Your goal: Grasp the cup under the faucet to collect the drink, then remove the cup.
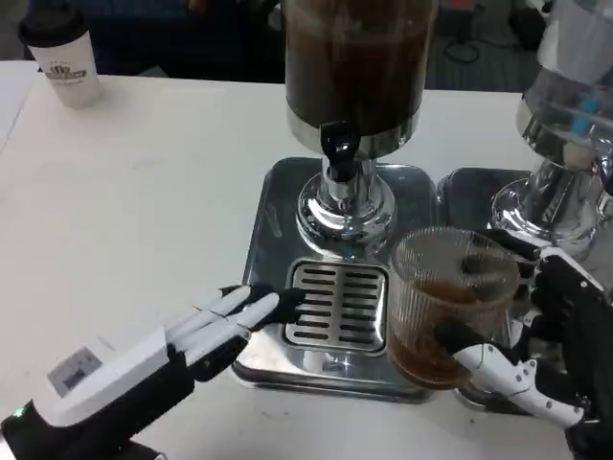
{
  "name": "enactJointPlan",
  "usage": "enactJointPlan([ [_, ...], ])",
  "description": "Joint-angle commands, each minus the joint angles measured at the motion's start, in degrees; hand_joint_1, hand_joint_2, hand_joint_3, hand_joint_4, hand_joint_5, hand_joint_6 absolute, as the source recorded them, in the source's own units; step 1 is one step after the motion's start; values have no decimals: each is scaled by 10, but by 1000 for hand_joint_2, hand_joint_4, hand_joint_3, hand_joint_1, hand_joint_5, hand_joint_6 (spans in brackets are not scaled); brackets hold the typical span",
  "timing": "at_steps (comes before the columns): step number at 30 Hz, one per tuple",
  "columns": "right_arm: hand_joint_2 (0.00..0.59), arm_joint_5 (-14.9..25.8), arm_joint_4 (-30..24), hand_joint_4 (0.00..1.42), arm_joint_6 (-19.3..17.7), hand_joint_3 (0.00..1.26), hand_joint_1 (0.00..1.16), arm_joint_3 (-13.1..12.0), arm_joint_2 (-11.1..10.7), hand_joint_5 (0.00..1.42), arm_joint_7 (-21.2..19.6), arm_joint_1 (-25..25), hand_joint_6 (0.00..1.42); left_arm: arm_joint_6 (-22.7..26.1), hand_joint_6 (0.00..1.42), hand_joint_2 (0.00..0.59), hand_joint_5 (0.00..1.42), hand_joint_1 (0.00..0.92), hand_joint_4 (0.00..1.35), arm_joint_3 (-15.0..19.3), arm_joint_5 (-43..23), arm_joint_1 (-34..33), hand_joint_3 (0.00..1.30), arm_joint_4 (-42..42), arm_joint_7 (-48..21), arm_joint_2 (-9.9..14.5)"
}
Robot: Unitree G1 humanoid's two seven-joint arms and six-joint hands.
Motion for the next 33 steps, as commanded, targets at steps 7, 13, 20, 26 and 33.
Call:
enactJointPlan([
  [7, 155, 21, -68, 820, -16, 698, 908, -10, 3, 1055, 1, 36, 1370, -14, 0, 34, 0, 0, 0, -11, -27, 14, 0, -17, 5, 15],
  [13, 153, 25, -79, 820, -18, 700, 910, -10, 4, 1056, 5, 44, 1370, -31, 0, 38, 0, 0, 0, -14, -32, 26, 0, -22, 5, 19],
  [20, 152, 27, -95, 827, -18, 708, 912, -12, 5, 1056, 10, 56, 1369, -48, 0, 40, 0, 0, 0, -12, -39, 40, 1, -31, 7, 19],
  [26, 152, 29, -106, 831, -18, 714, 913, -12, 4, 1063, 13, 62, 1368, -63, 0, 43, 0, 0, 0, -8, -37, 47, 2, -38, 9, 18],
  [33, 151, 32, -117, 841, -17, 723, 913, -11, 5, 1068, 17, 68, 1368, -61, 0, 43, 0, 0, 0, -1, -39, 46, 6, -40, 10, 19],
])
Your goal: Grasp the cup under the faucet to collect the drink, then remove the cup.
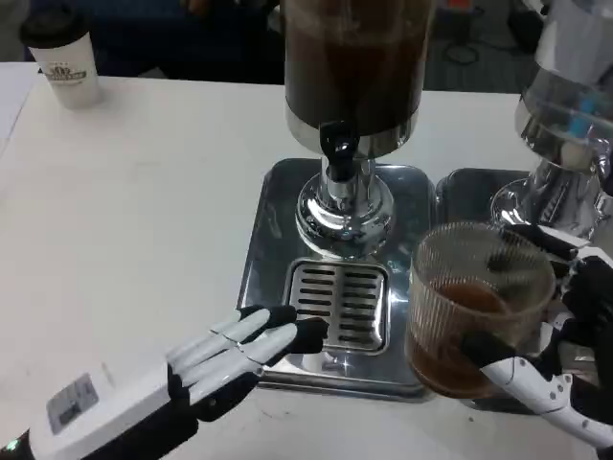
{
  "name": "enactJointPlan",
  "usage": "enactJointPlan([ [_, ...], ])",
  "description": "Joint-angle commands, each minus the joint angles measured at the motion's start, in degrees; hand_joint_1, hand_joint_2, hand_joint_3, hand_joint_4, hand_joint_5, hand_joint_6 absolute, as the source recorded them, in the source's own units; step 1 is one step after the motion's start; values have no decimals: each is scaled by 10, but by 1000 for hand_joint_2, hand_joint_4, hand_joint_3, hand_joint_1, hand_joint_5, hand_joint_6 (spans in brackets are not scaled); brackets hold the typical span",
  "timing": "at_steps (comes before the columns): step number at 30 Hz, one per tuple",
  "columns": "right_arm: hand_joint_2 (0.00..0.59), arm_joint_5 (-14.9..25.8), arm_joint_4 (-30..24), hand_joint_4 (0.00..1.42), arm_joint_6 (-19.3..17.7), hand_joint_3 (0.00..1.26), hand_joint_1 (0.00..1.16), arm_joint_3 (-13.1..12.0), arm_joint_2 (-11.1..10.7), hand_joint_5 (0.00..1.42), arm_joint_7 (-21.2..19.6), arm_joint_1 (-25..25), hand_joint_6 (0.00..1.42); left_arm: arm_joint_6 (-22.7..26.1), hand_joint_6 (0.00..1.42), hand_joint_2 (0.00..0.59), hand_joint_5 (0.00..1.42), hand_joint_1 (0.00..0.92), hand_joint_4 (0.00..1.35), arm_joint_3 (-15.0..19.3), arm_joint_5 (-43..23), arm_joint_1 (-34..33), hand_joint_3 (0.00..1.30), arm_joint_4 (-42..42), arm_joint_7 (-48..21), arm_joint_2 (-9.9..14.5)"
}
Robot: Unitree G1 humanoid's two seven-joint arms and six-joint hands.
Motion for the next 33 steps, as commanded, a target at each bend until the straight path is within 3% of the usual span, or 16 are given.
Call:
enactJointPlan([
  [1, 151, 15, -25, 842, -16, 723, 913, 0, 4, 1068, -1, 0, 1368, -4, 0, 43, 0, 0, 0, 7, -5, 1, 7, -6, 11, 8],
  [15, 151, 20, -31, 842, -10, 727, 913, -3, 3, 1068, 4, -1, 1368, -21, 0, 53, 0, 0, 0, 38, 49, 8, 48, -25, 28, -7],
  [33, 144, 21, -29, 858, -6, 733, 913, -6, 3, 1068, 3, -7, 1368, 1, 0, 57, 0, 0, 0, 33, 48, 7, 63, -21, 37, -1],
])
